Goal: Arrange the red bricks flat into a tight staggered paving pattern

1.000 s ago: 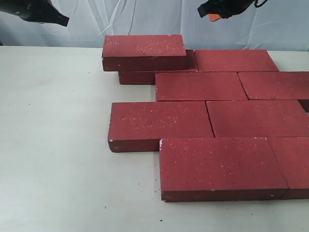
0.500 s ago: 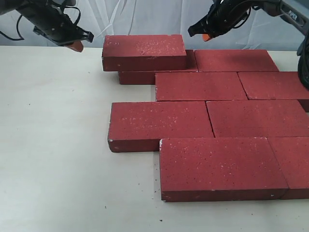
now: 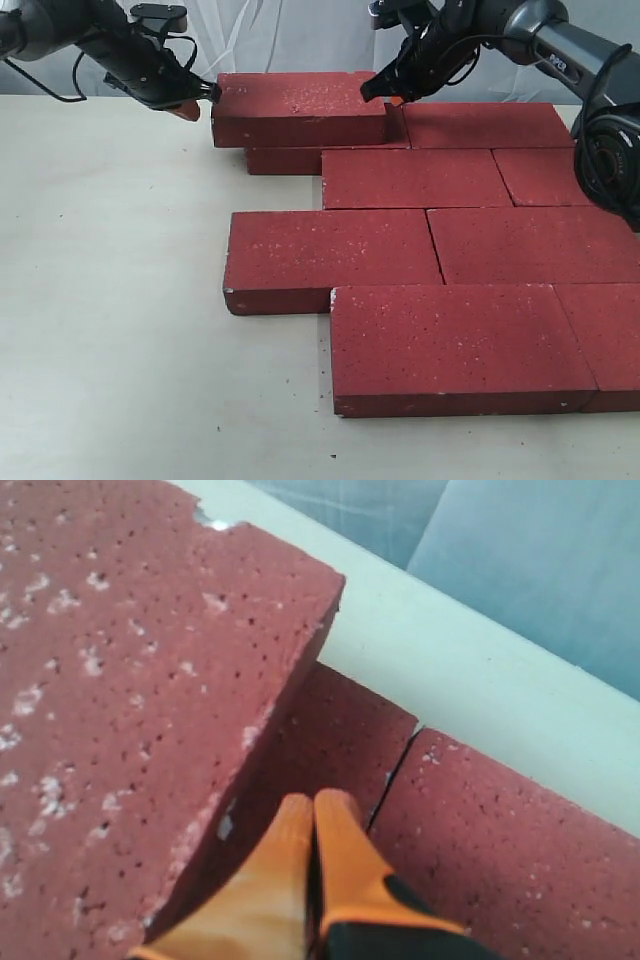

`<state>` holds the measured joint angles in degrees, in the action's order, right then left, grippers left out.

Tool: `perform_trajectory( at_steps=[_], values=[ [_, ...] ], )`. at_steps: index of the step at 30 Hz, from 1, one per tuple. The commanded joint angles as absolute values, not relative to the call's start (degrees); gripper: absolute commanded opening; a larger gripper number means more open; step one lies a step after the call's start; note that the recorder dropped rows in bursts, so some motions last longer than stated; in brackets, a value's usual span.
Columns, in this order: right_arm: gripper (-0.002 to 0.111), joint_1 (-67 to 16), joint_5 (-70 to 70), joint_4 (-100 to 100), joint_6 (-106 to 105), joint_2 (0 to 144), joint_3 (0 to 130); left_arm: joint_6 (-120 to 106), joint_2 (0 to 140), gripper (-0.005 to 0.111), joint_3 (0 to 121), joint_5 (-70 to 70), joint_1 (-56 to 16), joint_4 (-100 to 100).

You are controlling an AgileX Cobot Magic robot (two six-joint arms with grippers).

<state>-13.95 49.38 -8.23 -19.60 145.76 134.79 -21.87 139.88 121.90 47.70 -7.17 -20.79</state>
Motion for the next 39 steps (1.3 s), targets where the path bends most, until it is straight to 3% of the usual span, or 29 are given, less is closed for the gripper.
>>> perform_trajectory(
  at_steps=[1, 22, 39],
  values=[
    [-0.001, -14.3, 47.2, -8.3, -19.8, 146.4, 135.1, -21.6, 139.9, 0.0, 122.3, 47.3, -7.6, -21.9],
    [-0.001, -16.0, 47.7, -8.0, -20.1, 146.9, 135.4, -28.2, 139.8, 0.0, 122.3, 47.8, -7.6, -29.6],
    [-0.001, -18.0, 63.2, -7.4, -20.1, 141.7, 143.0, -26.9, 131.7, 0.0, 122.3, 55.0, -7.6, -22.1]
  ],
)
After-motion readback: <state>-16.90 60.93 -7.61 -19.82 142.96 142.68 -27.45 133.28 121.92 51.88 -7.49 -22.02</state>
